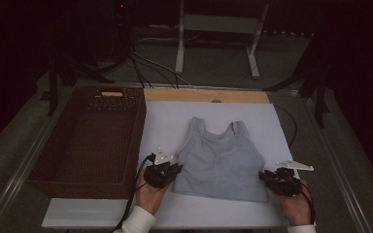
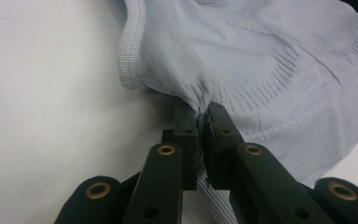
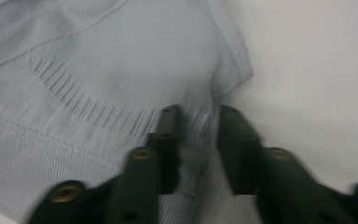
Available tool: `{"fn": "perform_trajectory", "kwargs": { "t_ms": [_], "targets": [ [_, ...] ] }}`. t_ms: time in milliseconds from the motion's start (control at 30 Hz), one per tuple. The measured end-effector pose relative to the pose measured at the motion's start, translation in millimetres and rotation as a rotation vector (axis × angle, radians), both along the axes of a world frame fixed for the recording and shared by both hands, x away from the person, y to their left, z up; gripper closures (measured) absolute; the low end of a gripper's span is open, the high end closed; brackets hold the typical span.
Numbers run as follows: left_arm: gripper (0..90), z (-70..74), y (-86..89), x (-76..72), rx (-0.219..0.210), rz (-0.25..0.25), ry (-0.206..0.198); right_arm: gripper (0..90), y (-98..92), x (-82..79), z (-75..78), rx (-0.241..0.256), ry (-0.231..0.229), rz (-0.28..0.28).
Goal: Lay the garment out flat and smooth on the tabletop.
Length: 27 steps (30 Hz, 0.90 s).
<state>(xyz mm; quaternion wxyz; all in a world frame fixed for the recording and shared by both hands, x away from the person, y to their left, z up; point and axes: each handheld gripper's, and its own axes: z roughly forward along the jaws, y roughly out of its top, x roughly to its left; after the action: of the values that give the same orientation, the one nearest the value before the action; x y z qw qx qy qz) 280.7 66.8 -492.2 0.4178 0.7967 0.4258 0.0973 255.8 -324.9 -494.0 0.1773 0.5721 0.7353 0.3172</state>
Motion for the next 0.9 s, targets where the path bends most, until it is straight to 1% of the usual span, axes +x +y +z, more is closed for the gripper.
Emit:
{"fn": "perform_trajectory", "kwargs": {
  "t_ms": [67,133,433,500,600,767,900],
  "targets": [
    [85.7,-0.1,0.0,0.1,0.000,0.000,0.000,81.8,0.2,0.1,-0.8,0.008,0.008,0.013],
    [85.7,-0.2,-0.1,0.2,0.000,0.001,0.002,87.4,0.5,-0.6,-0.3,0.006,0.008,0.018],
    [85.6,-1.1,0.4,-0.7,0.007,0.003,0.006,89.5,8.7,-5.2,3.4,0.008,-0.010,0.072],
    [85.6,-1.2,1.5,-1.1,0.012,0.004,0.007,89.6,9.6,-5.9,4.3,0.017,-0.012,0.079],
    [85.7,-1.3,4.1,-2.3,0.010,0.014,0.010,89.7,9.3,-6.9,5.6,0.017,-0.020,0.075],
    [85.7,-2.2,7.5,-5.3,0.015,0.012,0.014,90.0,4.0,-7.4,6.3,0.005,-0.019,0.039],
    [85.7,-3.4,7.7,-7.0,0.017,0.011,0.016,90.0,2.2,-8.3,6.6,-0.007,-0.015,0.024]
  ]
}}
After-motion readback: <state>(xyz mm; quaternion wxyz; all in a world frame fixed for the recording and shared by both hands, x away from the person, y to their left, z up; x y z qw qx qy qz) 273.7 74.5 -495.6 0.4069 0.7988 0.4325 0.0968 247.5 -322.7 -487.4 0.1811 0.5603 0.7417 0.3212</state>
